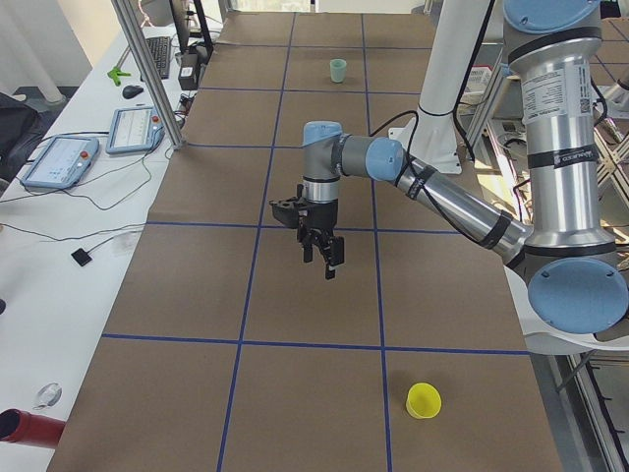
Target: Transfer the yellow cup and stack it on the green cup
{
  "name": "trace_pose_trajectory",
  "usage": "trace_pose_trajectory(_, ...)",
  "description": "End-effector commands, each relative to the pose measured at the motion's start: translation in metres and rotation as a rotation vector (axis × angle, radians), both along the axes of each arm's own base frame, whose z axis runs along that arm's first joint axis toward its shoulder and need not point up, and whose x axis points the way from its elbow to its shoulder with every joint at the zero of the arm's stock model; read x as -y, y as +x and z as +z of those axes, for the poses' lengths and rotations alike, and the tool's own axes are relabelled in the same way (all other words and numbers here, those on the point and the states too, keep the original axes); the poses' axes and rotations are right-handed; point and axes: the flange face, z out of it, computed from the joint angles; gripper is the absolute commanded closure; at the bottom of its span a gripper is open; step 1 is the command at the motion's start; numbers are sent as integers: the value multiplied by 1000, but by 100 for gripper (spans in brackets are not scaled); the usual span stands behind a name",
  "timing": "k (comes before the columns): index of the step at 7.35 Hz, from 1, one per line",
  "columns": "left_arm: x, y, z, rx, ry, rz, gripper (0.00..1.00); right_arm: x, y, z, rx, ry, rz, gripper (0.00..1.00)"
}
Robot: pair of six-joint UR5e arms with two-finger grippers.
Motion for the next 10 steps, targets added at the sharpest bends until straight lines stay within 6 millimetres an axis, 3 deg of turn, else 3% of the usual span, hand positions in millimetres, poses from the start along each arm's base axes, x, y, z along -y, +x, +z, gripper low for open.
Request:
trace_pose_trajectory(1,-21,53,16,122,-95,-199,0,-14,0,7,-2,-17,1,0)
trace_pose_trajectory(3,-55,84,52,258,-135,-329,0,-16,0,9,-2,-22,1,0)
trace_pose_trajectory(5,-88,124,120,491,-186,-483,0,-20,0,12,-3,-28,1,0)
trace_pose_trajectory(6,-102,140,143,563,-182,-543,0,-19,-1,11,-3,-25,-2,0)
trace_pose_trajectory(8,-122,148,201,712,-181,-634,0,-20,0,11,-2,-25,0,0)
trace_pose_trajectory(10,-131,142,257,814,-176,-687,0,-24,0,14,-1,-33,0,0)
